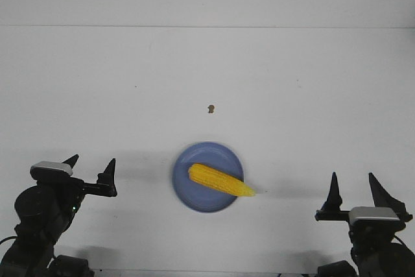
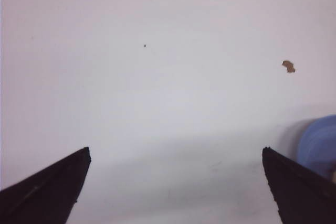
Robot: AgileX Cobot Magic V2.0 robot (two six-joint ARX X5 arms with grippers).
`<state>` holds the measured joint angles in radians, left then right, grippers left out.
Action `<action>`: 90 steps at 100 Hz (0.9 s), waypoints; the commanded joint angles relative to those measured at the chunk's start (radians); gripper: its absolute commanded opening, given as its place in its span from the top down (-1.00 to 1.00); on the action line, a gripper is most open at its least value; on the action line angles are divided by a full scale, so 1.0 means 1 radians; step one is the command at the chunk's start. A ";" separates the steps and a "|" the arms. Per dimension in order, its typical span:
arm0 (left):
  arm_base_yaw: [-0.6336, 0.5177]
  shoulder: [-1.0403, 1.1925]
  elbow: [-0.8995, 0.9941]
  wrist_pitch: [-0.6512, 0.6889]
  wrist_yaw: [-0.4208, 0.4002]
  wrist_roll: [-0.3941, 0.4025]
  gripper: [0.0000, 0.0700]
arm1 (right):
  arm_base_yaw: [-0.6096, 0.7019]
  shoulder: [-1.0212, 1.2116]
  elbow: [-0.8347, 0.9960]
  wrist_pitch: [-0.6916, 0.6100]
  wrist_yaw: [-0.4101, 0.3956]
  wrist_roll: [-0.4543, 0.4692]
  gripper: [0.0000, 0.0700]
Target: Place corn on plate with both arms
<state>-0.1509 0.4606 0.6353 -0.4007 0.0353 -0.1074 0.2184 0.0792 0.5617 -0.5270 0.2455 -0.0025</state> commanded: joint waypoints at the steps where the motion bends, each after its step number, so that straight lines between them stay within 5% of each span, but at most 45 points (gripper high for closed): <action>1: 0.000 0.004 0.012 0.010 -0.003 -0.008 -0.84 | 0.002 -0.012 0.000 -0.003 0.026 0.013 -0.08; 18: 0.000 0.002 0.012 0.009 -0.002 -0.006 0.70 | 0.002 -0.019 0.000 -0.013 0.025 0.010 1.00; 22: 0.000 0.002 0.012 0.009 -0.002 -0.006 1.00 | 0.002 -0.019 0.000 -0.009 0.025 0.010 1.00; 90: 0.000 0.000 0.012 0.011 -0.002 -0.007 0.96 | 0.002 -0.019 0.001 0.003 0.024 0.009 1.00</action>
<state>-0.1509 0.4587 0.6353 -0.4019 0.0326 -0.1146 0.2188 0.0597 0.5617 -0.5343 0.2661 -0.0021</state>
